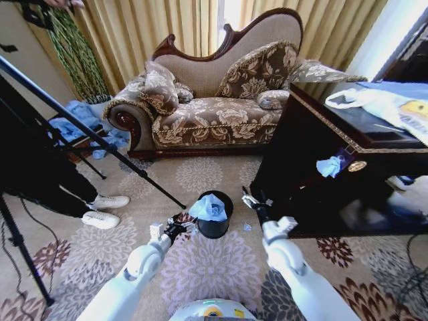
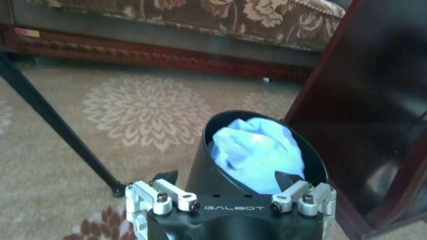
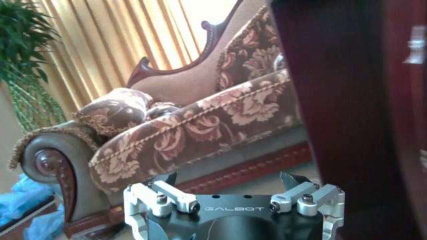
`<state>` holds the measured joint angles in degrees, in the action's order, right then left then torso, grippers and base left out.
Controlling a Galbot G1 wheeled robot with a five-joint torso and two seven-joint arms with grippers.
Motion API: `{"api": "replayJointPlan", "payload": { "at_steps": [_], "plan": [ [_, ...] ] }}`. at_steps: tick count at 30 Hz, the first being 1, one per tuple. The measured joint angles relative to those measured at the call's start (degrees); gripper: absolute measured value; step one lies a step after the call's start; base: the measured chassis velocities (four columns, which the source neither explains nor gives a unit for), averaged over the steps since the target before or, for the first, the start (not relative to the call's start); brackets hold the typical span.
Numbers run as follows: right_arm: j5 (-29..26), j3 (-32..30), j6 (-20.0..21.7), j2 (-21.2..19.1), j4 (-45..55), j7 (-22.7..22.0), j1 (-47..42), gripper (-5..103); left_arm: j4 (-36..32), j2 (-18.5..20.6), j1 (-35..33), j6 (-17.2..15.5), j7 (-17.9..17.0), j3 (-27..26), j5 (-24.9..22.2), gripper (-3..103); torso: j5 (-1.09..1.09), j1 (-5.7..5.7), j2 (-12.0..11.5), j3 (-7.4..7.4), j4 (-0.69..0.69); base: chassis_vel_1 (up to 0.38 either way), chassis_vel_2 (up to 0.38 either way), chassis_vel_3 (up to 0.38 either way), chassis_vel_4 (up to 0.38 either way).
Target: Place a garbage bag over the trash bin.
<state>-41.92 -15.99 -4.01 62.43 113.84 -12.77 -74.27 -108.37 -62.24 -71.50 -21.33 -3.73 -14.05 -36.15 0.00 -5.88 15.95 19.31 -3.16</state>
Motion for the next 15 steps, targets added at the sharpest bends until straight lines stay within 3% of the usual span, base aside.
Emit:
{"api": "replayJointPlan", "payload": {
  "at_steps": [10, 15],
  "plan": [
    [2.7, -4.4, -1.0, 2.2, 0.7, 0.2, -5.3, 100, 3.8, -1.7, 6.6, -1.6, -0.7, 2.5, -3.1, 103, -0.01, 0.0, 0.0, 0.0, 0.01, 0.0, 0.0, 0.0, 0.0],
    [2.6, -5.3, -1.0, 1.9, 1.0, -0.4, -5.5, 100, 6.2, -1.9, 8.4, -2.3, 0.1, 3.8, -3.4, 92, 0.0, 0.0, 0.0, 0.0, 0.01, 0.0, 0.0, 0.0, 0.0]
  ]
}}
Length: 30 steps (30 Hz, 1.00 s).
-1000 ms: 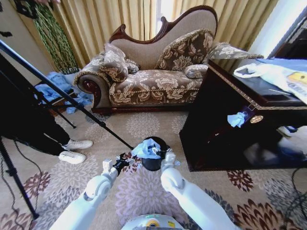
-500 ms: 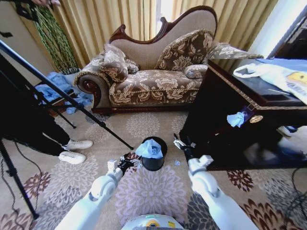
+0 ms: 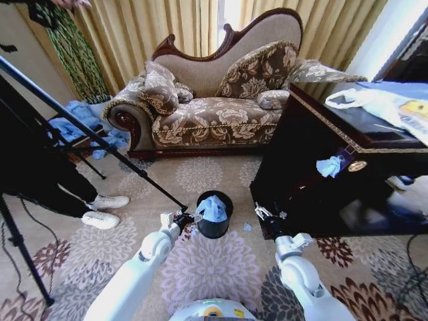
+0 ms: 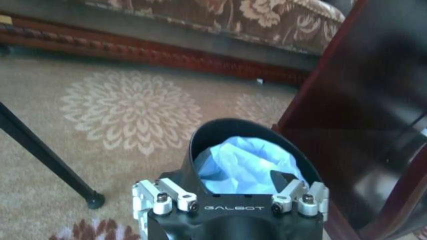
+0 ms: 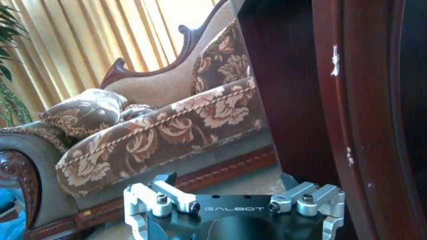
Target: Place a garbage bag over the trash bin.
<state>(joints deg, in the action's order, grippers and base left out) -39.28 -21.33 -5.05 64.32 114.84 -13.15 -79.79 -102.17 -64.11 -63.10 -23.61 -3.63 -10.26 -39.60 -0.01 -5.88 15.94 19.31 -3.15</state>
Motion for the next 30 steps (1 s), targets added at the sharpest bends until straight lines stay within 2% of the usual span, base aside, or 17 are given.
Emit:
{"api": "replayJointPlan", "payload": {
  "at_steps": [2, 5, 6, 9, 11, 13, 15, 19, 24, 28, 30],
  "plan": [
    [-0.1, 0.0, 0.0, -0.1, 0.0, 0.0, 0.1, 100, 0.6, 0.0, 0.3, -0.3, 0.2, 0.2, 0.1, 88, 0.0, 0.0, 0.0, 0.0, 0.0, 0.0, 0.0, 0.0, 0.0],
    [-0.3, 0.2, 0.0, -0.4, 0.1, -0.2, 0.4, 100, 2.4, -0.2, 1.6, -1.4, 1.0, 0.8, 0.8, 77, 0.0, 0.0, 0.0, 0.0, 0.0, 0.0, 0.0, 0.0, 0.0],
    [-0.3, 0.2, 0.0, -0.4, 0.1, -0.2, 0.4, 100, 2.4, -0.2, 1.6, -1.4, 1.0, 0.8, 0.8, 77, 0.0, 0.0, 0.0, 0.0, 0.0, 0.0, 0.0, 0.0, 0.0],
    [-0.4, 1.0, 0.1, -0.4, 0.1, -0.4, 0.8, 100, 3.1, -0.9, 2.5, -2.2, 1.3, 1.3, 1.1, 64, 0.0, 0.0, 0.0, 0.0, 0.0, 0.0, 0.0, 0.0, 0.0],
    [-0.4, 1.2, 0.1, -0.4, 0.1, -0.4, 0.8, 100, 3.1, -1.0, 2.5, -2.2, 1.3, 1.4, 1.1, 64, 0.0, 0.0, 0.0, 0.0, 0.0, 0.0, 0.0, 0.0, 0.0],
    [-0.4, 1.6, 0.1, -0.4, 0.1, -0.6, 0.9, 100, 2.8, -1.1, 2.5, -2.4, 1.5, 1.7, 1.1, 53, 0.0, 0.0, 0.0, 0.0, 0.0, 0.0, 0.0, 0.0, 0.0],
    [-0.4, 1.7, 0.1, -0.4, 0.1, -0.6, 0.8, 100, 2.6, -1.1, 2.4, -2.4, 1.6, 1.7, 1.2, 53, 0.0, 0.0, 0.0, 0.0, 0.0, 0.0, 0.0, 0.0, 0.0],
    [-0.3, 1.8, 0.1, -0.4, 0.2, -0.7, 0.6, 100, 2.1, -1.1, 1.7, -2.4, 1.7, 1.6, 1.2, 37, 0.0, 0.0, 0.0, 0.0, 0.0, 0.0, 0.0, 0.0, 0.0],
    [-0.3, 1.9, 0.2, -0.4, 0.5, -1.0, 0.5, 100, 1.9, -0.9, 1.4, -2.4, 1.8, 1.5, 1.2, 29, 0.01, 0.0, 0.0, 0.0, 0.0, 0.0, 0.0, 0.0, 0.0],
    [-0.1, 1.8, 0.2, -0.3, 1.0, -1.3, 0.1, 100, 1.7, -0.6, 1.5, -2.4, 1.9, 1.2, 1.0, 14, 0.01, 0.0, 0.0, 0.0, 0.0, 0.0, 0.0, 0.0, 0.0],
    [0.0, 1.7, 0.2, -0.2, 1.2, -1.4, -0.1, 100, 1.6, -0.5, 1.6, -2.3, 1.9, 1.1, 0.8, 10, 0.01, 0.0, 0.0, 0.0, 0.0, 0.0, 0.0, 0.0, 0.0]
  ]
}}
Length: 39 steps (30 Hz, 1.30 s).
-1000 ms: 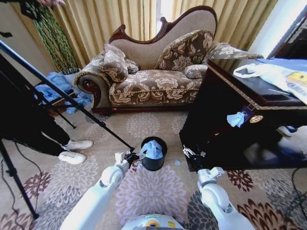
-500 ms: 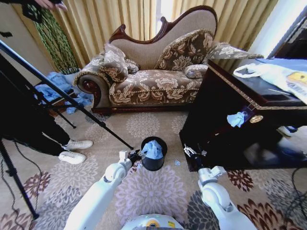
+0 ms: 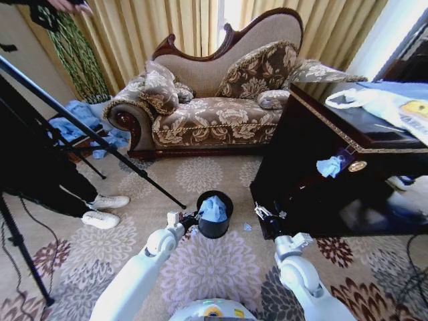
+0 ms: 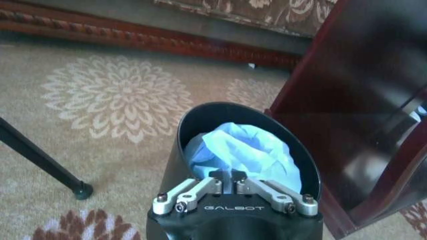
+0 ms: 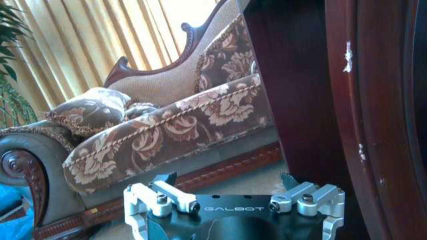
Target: Place a garbage bag over the trash bin.
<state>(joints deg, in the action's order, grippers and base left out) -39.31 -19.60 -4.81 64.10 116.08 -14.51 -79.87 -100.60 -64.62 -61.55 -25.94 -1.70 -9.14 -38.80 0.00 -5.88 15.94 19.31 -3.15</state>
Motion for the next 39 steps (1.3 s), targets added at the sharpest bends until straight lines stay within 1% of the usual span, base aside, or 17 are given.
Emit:
{"api": "replayJointPlan", "payload": {
  "at_steps": [1, 2, 3, 6, 15, 17, 18, 20, 22, 23, 26, 27, 28, 33, 35, 38, 39],
  "plan": [
    [0.2, -0.1, 0.0, 0.1, 0.2, 0.0, -0.3, 100, -0.1, 0.1, 0.0, 0.1, 0.0, -0.2, -0.2, 6, 0.0, 0.0, 0.0, 0.0, 0.0, 0.0, 0.0, 0.0, 0.0],
    [0.2, -0.1, 0.0, 0.1, 0.2, 0.0, -0.3, 100, -0.1, 0.1, 0.0, 0.1, 0.0, -0.2, -0.2, 6, 0.0, 0.0, 0.0, 0.0, 0.0, 0.0, 0.0, 0.0, 0.0],
    [0.4, -0.2, 0.0, 0.2, 0.4, -0.1, -0.6, 100, -0.3, 0.1, 0.0, 0.2, -0.1, -0.4, -0.3, 2, 0.0, 0.0, 0.0, 0.0, 0.0, 0.0, 0.0, 0.0, 0.0],
    [1.0, -0.7, 0.0, 0.4, 0.8, -0.2, -1.1, 100, -1.5, 0.6, -0.3, 0.8, -0.9, -1.4, -1.0, 1, 0.0, 0.0, 0.0, 0.0, 0.0, 0.0, 0.0, 0.0, 0.0],
    [1.1, -1.2, 0.1, 1.0, 1.5, -0.5, -1.0, 100, -6.3, 3.1, -0.6, 2.6, -3.5, -4.2, -3.8, 0, 0.01, 0.0, 0.0, 0.0, 0.0, 0.0, 0.0, 0.0, 0.0],
    [1.3, -1.1, 0.1, 1.4, 1.8, -0.6, -1.0, 100, -8.5, 4.6, -0.8, 2.9, -5.0, -5.7, -5.3, 0, 0.0, 0.0, 0.0, 0.0, 0.0, 0.0, 0.0, 0.0, 0.0],
    [1.3, -1.1, 0.1, 1.4, 1.8, -0.6, -1.0, 100, -8.5, 4.6, -0.8, 2.9, -5.0, -5.7, -5.3, 0, 0.0, 0.0, 0.0, 0.0, 0.0, 0.0, 0.0, 0.0, 0.0],
    [1.3, -0.9, 0.2, 1.8, 2.3, -0.7, -1.4, 100, -10.1, 5.5, -1.8, 2.9, -6.0, -7.4, -6.3, 0, 0.01, 0.0, 0.0, 0.0, -0.01, 0.0, 0.0, 0.0, 0.0],
    [0.9, 0.2, 0.8, 2.3, 3.5, -1.4, -2.3, 100, -12.2, 6.6, -4.3, 3.1, -6.2, -10.0, -6.6, 0, 0.01, 0.0, 0.0, 0.0, 0.0, 0.0, 0.0, 0.0, 0.0],
    [0.9, 0.2, 0.8, 2.3, 3.5, -1.4, -2.3, 100, -12.2, 6.6, -4.3, 3.1, -6.2, -10.0, -6.6, 0, 0.01, 0.0, 0.0, 0.0, 0.0, 0.0, 0.0, 0.0, 0.0],
    [0.4, 2.4, 2.2, 2.6, 4.8, -2.9, -3.5, 100, -13.8, 7.4, -7.6, 3.5, -5.8, -12.1, -6.5, 0, 0.01, 0.0, 0.0, 0.0, 0.0, 0.0, 0.0, 0.0, 0.0],
    [0.8, 4.9, 4.1, 2.7, 5.6, -4.8, -4.1, 100, -14.9, 7.5, -11.2, 4.2, -4.9, -13.7, -5.4, 0, 0.01, 0.0, 0.0, 0.0, 0.01, 0.0, 0.0, 0.0, 0.0],
    [1.4, 6.5, 4.8, 2.7, 5.7, -6.3, -4.1, 100, -15.1, 7.2, -12.7, 4.6, -4.6, -14.4, -4.7, 0, 0.01, 0.0, 0.0, -0.01, 0.01, 0.0, 0.0, 0.0, 0.0],
    [1.6, 9.2, 5.8, 2.6, 6.1, -8.1, -4.5, 100, -15.5, 6.4, -14.7, 5.2, -4.3, -15.2, -3.6, 0, 0.01, 0.0, 0.0, 0.0, 0.01, 0.0, 0.0, 0.0, 0.0],
    [1.2, 12.3, 6.3, 2.2, 6.5, -9.2, -5.3, 100, -15.7, 5.9, -15.4, 5.3, -4.1, -15.5, -3.1, 0, 0.02, 0.0, 0.0, -0.01, 0.0, 0.0, 0.0, 0.0, 0.0],
    [1.3, 14.3, 6.8, 1.9, 6.4, -10.0, -5.3, 100, -15.7, 5.6, -15.3, 5.4, -4.1, -15.4, -3.0, 0, 0.02, 0.01, 0.0, -0.01, 0.0, 0.0, 0.0, 0.0, 0.0],
    [2.3, 16.2, 7.1, 1.8, 5.5, -11.0, -4.6, 100, -15.6, 5.3, -15.1, 5.4, -4.1, -15.0, -2.7, 0, 0.02, 0.0, 0.0, -0.01, -0.01, 0.0, 0.0, 0.0, 0.0]
  ]
}}
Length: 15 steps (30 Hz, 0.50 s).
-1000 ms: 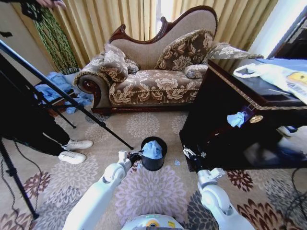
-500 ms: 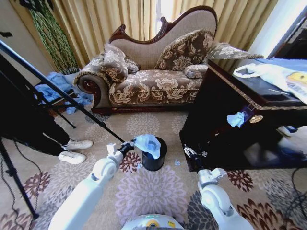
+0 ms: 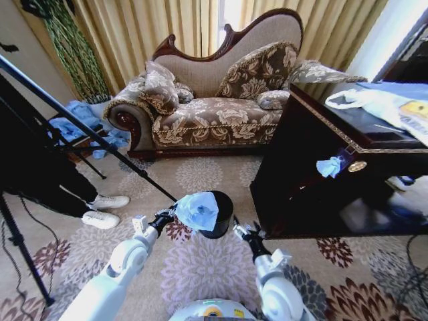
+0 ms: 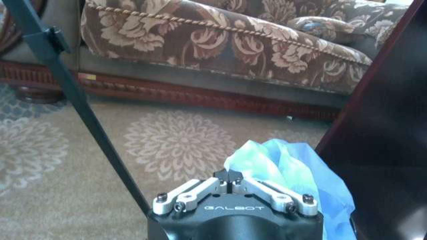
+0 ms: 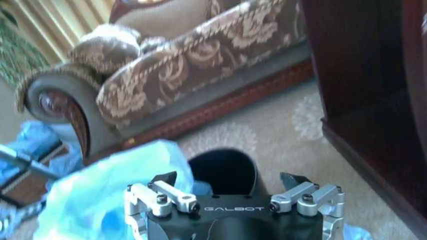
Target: Place a garbage bag over the trash bin.
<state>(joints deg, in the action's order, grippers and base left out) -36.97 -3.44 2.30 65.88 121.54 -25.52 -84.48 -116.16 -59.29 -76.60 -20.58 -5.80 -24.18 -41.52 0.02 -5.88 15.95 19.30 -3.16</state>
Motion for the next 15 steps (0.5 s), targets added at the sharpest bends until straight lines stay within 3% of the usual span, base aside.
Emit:
{"api": "replayJointPlan", "payload": {
  "at_steps": [5, 15],
  "plan": [
    [6.8, 4.6, 0.0, 0.0, -4.2, -1.1, 3.4, 100, 0.3, -0.6, 0.3, 0.0, -0.1, 0.8, 0.6, 0, 0.0, 0.0, 0.0, 0.0, 0.0, 0.0, 0.0, 0.0, 0.0],
    [8.1, 11.4, -0.5, 2.4, -11.0, -4.0, 14.2, 100, 0.4, -1.0, 0.2, -0.1, 0.0, 1.2, 1.3, 0, -0.02, -0.01, 0.0, 0.01, 0.01, 0.0, 0.0, 0.0, 0.0]
  ]
}}
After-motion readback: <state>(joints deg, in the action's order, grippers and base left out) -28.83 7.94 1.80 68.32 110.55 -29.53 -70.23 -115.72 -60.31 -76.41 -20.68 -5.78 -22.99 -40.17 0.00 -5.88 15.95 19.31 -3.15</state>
